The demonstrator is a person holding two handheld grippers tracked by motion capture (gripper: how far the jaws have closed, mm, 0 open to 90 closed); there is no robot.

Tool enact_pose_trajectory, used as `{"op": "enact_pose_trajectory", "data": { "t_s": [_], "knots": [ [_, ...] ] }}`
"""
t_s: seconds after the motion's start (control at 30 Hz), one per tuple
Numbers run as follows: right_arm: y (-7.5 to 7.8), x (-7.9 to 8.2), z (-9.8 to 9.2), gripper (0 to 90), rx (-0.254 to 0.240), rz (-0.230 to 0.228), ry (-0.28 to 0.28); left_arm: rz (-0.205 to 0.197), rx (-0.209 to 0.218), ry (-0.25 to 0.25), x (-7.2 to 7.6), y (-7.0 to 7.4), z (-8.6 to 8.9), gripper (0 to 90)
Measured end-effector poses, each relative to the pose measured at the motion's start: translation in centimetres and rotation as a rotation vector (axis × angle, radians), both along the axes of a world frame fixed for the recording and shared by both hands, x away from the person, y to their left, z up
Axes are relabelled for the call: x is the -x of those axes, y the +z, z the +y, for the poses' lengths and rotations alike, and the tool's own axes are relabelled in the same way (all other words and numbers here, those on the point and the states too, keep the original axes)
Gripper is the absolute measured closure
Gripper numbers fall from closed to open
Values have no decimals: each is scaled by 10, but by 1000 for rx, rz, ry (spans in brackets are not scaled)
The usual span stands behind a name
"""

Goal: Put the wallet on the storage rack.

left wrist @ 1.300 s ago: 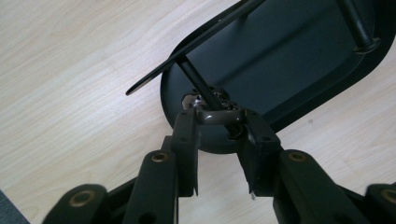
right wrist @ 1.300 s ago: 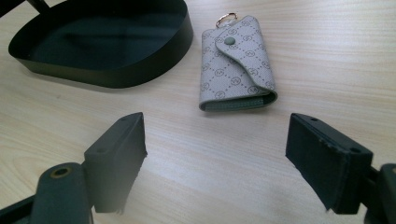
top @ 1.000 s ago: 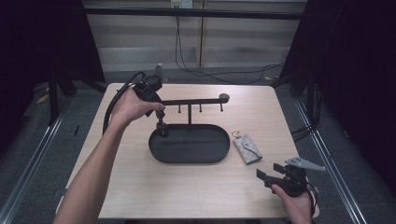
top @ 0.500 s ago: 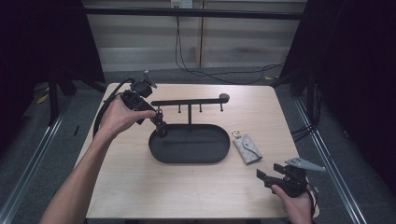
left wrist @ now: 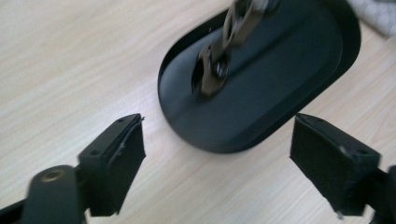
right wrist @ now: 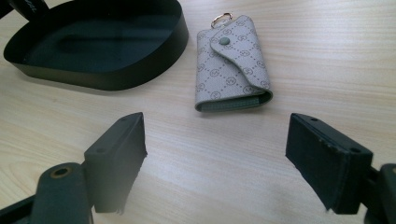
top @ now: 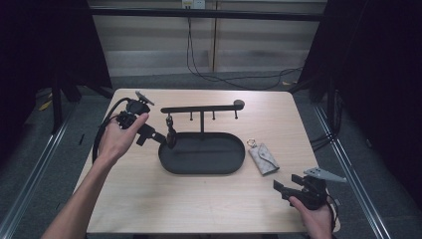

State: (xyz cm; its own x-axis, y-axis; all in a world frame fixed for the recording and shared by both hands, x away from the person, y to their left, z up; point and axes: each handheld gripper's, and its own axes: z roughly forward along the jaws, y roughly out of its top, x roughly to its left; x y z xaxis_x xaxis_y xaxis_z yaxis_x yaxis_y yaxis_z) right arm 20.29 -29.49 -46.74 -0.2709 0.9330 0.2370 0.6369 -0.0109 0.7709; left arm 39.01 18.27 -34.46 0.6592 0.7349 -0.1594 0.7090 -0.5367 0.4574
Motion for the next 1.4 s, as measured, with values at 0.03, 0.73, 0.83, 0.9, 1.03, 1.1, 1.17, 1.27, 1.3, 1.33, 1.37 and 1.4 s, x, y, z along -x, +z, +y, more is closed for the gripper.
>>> {"op": "enact_pose_trajectory", "data": {
  "t_s": [0.03,0.73,0.83,0.9,1.03,1.1,1.17,1.27,1.3,1.33,1.37,1.4],
  "knots": [
    [0,-1,0,200,2,2,1,-5,11,8,2,-2,3,176],
    [0,0,-1,200,-8,8,-4,-133,155,21,60,-48,47,167],
    [0,0,-2,201,-17,9,-6,-159,191,23,71,-55,53,172],
    [0,0,-2,201,-22,13,-10,-183,194,25,78,-60,56,172],
    [0,-2,-2,200,-25,21,-4,-205,230,53,89,-67,63,172],
    [1,-1,-1,200,-24,26,-2,-208,246,54,95,-70,65,172],
    [1,-2,-1,200,-26,33,4,-199,252,43,102,-72,66,173],
    [1,-4,0,196,-27,46,11,-192,298,52,112,-79,69,180],
    [1,-5,0,197,-27,49,13,-198,309,56,115,-82,70,180],
    [2,-5,0,195,-29,51,14,-196,312,59,118,-85,70,179],
    [2,-6,-1,192,-33,52,15,-190,320,49,120,-88,70,179],
    [2,-7,-1,189,-37,53,15,-181,321,45,122,-91,69,173]
  ]
}}
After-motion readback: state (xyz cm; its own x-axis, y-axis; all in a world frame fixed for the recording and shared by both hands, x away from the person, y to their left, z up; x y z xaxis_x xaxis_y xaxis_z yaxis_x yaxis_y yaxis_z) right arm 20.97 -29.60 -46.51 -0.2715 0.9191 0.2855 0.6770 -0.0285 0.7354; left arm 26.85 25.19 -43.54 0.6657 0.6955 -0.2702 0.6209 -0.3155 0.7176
